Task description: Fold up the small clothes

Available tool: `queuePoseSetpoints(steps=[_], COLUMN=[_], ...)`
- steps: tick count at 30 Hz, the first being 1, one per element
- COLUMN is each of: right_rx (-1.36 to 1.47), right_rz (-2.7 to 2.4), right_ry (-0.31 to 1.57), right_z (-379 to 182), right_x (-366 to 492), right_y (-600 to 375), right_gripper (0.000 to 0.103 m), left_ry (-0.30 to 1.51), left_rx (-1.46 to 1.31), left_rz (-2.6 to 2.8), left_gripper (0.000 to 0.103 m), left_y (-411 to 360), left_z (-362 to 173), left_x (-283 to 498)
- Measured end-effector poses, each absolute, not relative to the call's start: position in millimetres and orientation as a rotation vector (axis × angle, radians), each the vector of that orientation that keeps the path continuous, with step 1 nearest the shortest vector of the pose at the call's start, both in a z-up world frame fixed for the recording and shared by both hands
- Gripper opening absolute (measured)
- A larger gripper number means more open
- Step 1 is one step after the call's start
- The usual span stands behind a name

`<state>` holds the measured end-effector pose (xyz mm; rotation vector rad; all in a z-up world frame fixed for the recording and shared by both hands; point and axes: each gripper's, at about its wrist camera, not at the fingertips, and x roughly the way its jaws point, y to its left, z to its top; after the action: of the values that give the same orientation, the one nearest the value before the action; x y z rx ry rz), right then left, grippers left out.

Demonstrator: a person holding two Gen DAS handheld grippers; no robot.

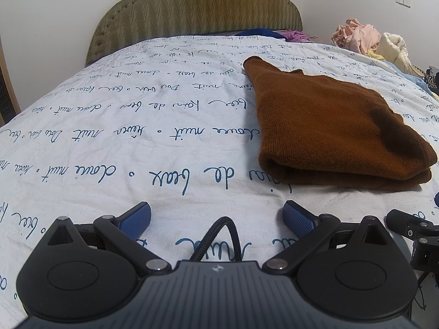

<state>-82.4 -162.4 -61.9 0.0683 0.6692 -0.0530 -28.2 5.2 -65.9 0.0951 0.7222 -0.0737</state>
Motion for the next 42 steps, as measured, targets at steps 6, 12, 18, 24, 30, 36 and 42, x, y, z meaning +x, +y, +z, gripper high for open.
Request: queuePoseSetpoints(steps=[6, 12, 18, 24, 30, 36, 42], right_rx=[0.074, 0.089, 0.085, 0.077, 0.078, 0.073, 0.075], right_rz=[-0.054, -0.049, -0.051, -0.053, -0.052, -0.054, -0.052], right_ry=[0.665, 0.663, 0.667, 0.671, 0.671, 0.67, 0.67], right_z=[-62.0, -61.8, -61.7, -61.9, -61.9, -61.7, -61.4], right_x=[-83.2, -83.4, -83.1, -83.0, -82.8, -82.9, -82.9], right_y=[-163.1, -164.8, -163.8, -163.4, -163.2, -162.9, -162.8], right_gripper=[0.103, 0.103, 0.103, 0.103, 0.103, 0.103, 0.103], left_ry=[0.722, 0.722, 0.722, 0.721, 0.721, 0.721, 0.721], left_rx=[0.095, 0.095, 0.094, 0.094, 0.094, 0.094, 0.094], left_rz=[-0.074, -0.073, -0.074, -0.073, -0.073, -0.073, -0.073], left_gripper=[0.103, 0.103, 0.103, 0.103, 0.103, 0.103, 0.103], left_y=[5.3, 5.3, 5.3, 5.3, 5.3, 5.3, 5.4], left_z=[-66.0, -65.8, -65.9, -65.9, -65.8, -65.8, -65.9], left_x=[-28.3, -28.5, -28.5, -28.5, -28.6, -28.6, -28.8])
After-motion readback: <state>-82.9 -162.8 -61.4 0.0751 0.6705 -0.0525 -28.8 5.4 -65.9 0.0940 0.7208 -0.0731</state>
